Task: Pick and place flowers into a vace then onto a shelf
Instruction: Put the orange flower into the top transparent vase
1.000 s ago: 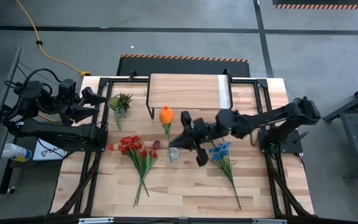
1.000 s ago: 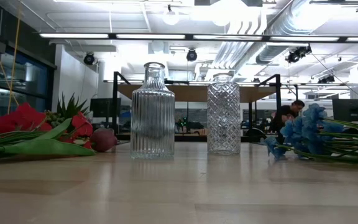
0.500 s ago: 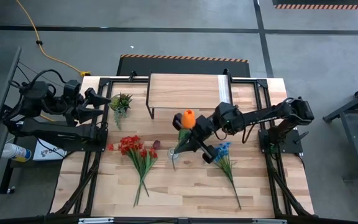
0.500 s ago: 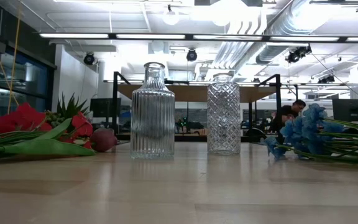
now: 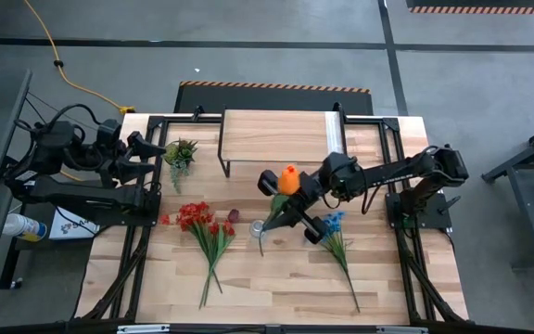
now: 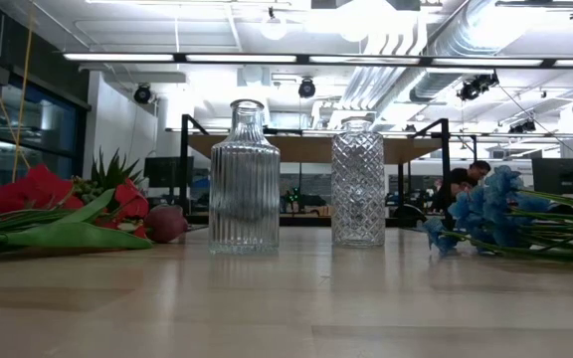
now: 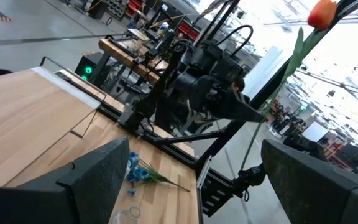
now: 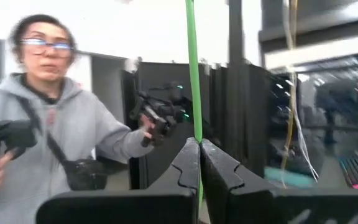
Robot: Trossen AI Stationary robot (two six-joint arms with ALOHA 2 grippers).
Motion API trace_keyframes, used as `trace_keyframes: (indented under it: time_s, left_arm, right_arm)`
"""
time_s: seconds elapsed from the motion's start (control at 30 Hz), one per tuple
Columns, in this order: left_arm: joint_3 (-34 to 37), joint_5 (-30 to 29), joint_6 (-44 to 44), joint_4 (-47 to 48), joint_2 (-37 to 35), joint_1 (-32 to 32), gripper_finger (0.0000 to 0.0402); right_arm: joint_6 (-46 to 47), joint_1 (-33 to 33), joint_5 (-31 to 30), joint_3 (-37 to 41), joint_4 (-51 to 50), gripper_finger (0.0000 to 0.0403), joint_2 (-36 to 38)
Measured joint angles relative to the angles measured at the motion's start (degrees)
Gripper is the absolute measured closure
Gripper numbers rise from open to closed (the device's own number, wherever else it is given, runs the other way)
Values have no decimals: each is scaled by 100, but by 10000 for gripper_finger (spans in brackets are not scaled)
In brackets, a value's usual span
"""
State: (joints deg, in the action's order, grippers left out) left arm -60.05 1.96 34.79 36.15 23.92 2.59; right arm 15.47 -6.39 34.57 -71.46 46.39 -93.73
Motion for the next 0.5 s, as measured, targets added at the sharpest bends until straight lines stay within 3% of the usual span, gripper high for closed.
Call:
trace_keyframes:
  time_s: [0.2, 0.4, 0.5]
  left_arm:
    - [0, 0, 0, 15, 0, 0, 2]
    - [0, 0, 0, 17, 0, 0, 2]
    - [0, -2, 0, 49, 0, 0, 2]
  right_arm:
    - [185, 2, -1263, -2, -1281, 403, 2]
    - [247, -90, -1621, -2, -2104, 403, 36]
    - [123, -191, -2180, -2, -2848, 403, 220]
